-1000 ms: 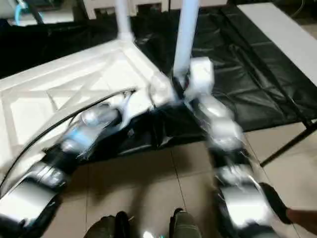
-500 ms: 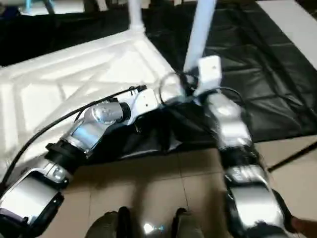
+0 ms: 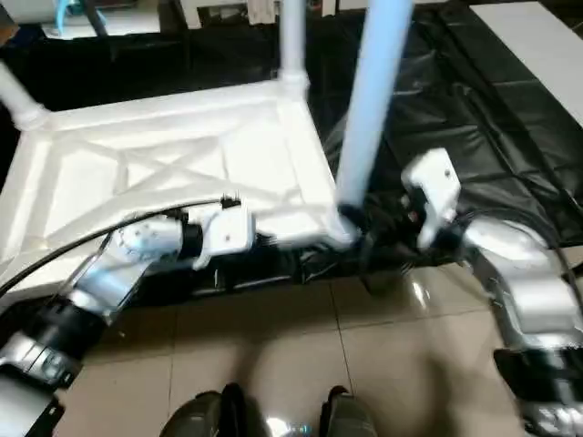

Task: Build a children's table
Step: Rotate leg to tighten

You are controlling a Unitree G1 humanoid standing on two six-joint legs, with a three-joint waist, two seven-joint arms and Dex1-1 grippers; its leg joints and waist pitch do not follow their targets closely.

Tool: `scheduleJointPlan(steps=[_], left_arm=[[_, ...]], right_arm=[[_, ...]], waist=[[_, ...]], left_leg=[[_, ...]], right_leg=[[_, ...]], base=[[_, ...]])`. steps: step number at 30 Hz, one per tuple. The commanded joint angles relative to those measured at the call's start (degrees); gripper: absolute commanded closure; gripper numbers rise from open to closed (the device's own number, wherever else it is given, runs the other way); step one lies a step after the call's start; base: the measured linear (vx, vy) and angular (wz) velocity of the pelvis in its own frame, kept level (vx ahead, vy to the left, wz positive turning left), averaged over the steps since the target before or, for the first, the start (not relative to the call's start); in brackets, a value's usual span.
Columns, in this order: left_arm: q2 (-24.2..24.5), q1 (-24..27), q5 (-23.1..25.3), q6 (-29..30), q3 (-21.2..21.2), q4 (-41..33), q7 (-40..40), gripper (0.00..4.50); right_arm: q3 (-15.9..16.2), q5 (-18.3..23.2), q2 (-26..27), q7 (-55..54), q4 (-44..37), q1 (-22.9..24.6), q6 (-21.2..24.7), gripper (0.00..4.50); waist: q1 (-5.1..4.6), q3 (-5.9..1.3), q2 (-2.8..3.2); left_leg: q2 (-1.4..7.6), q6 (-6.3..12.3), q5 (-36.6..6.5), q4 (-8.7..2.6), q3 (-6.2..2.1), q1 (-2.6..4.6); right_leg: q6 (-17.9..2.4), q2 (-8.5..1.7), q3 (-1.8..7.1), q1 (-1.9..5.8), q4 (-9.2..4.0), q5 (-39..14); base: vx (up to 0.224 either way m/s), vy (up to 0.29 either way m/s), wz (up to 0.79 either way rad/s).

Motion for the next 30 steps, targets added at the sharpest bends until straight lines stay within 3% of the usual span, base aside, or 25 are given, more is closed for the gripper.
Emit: scheduleJointPlan(steps=[1, 3, 4, 9, 13, 20, 25, 27, 29, 30], left_arm=[[-1.8, 1.0, -4.1, -4.6, -3.1, -3.1, -3.0, 4.50], [-2.0, 0.7, -3.4, -4.8, -2.9, -2.3, -2.6, 4.50], [-2.1, 0.6, -3.2, -4.9, -2.9, -2.1, -2.5, 4.50], [-2.1, 0.0, -2.2, -4.5, -2.0, -1.8, -2.4, 4.50], [-2.1, 0.0, -2.1, -4.5, -1.7, -1.9, -2.2, 4.50], [-1.8, -0.2, -1.5, -4.7, -1.6, -1.4, -1.8, 4.50], [-2.0, -0.6, -0.6, -4.5, -1.4, -0.8, -0.7, 4.50], [-3.0, -1.6, 0.7, -3.9, -0.8, 0.9, 2.5, 4.50], [-3.5, -2.2, 1.3, -3.9, -0.6, 1.8, 4.0, 4.50], [-4.3, -3.3, 2.7, -3.2, -0.7, 3.2, 6.1, 4.50]], right_arm=[[0.1, 1.0, -0.7, 1.8, -1.6, 0.8, 1.5, 0.80], [0.2, 1.3, -0.8, 2.3, -1.2, 0.7, 1.8, 0.80], [0.2, 1.3, -0.8, 2.3, -1.1, 0.6, 1.9, 1.04], [0.0, 2.1, -1.5, 4.1, -0.2, -0.5, 3.8, 1.46], [0.4, 1.9, -1.8, 5.2, -0.3, -0.4, 4.4, 1.75], [0.3, 0.9, -1.7, 4.4, 0.1, -0.5, 4.8, 2.43], [0.3, -1.6, -0.2, 0.3, 1.7, -1.5, 5.3, 2.60], [0.8, -5.3, 3.8, -8.1, 4.8, -3.7, 5.9, 2.62], [0.9, -6.3, 5.4, -11.0, 6.1, -4.6, 6.2, 2.62], [1.0, -8.1, 8.3, -16.3, 8.8, -6.7, 6.4, 2.62]], waist=[[0.00, -5.17, -2.30], [0.05, -5.28, -2.40], [0.17, -5.32, -2.34], [0.29, -5.61, -2.61], [0.34, -5.82, -2.79], [0.29, -5.75, -2.67], [0.11, -5.60, -2.60], [-0.45, -5.33, -2.26], [-1.01, -5.38, -2.49], [-0.97, -5.28, -2.20]], left_leg=[[3.00, 6.66, -13.5, -3.36, -1.28, 2.37], [2.97, 6.75, -13.2, -3.27, -1.16, 2.45], [2.96, 6.80, -12.8, -3.24, -1.12, 2.45], [2.85, 7.43, -11.3, -3.17, -1.16, 2.01], [2.85, 8.40, -10.5, -2.94, -0.80, 2.14], [2.79, 8.38, -11.1, -2.93, -0.82, 2.00], [2.74, 7.71, -11.9, -3.02, -0.87, 2.02], [2.44, 6.47, -13.4, -3.16, -0.88, 1.99], [2.25, 5.19, -14.0, -3.34, -1.23, 1.50], [2.37, 4.83, -14.9, -3.43, -1.30, 1.66]], right_leg=[[-10.9, -2.85, 1.84, 2.64, -4.10, -18.8], [-10.8, -2.83, 1.84, 2.44, -4.12, -19.0], [-10.6, -2.86, 1.84, 2.44, -4.14, -19.0], [-10.1, -2.96, 1.58, 2.76, -3.70, -18.3], [-10.3, -3.03, 1.56, 2.61, -3.58, -16.8], [-10.0, -3.07, 1.49, 2.62, -3.59, -17.1], [-9.5, -3.00, 1.45, 2.43, -3.74, -18.6], [-9.2, -2.79, 1.29, 2.06, -4.02, -20.9], [-8.5, -2.86, 1.07, 2.59, -3.94, -22.1], [-8.1, -2.97, 1.13, 2.54, -4.06, -22.6]], base=[[0.000, 0.000, 0.00], [0.000, 0.000, 0.00], [0.000, 0.000, 0.00], [0.000, 0.000, 0.00], [0.000, 0.000, 0.00], [0.000, 0.000, 0.00], [0.000, 0.000, 0.00], [0.000, 0.000, 0.00], [0.000, 0.000, 0.00], [0.000, 0.000, 0.00]])
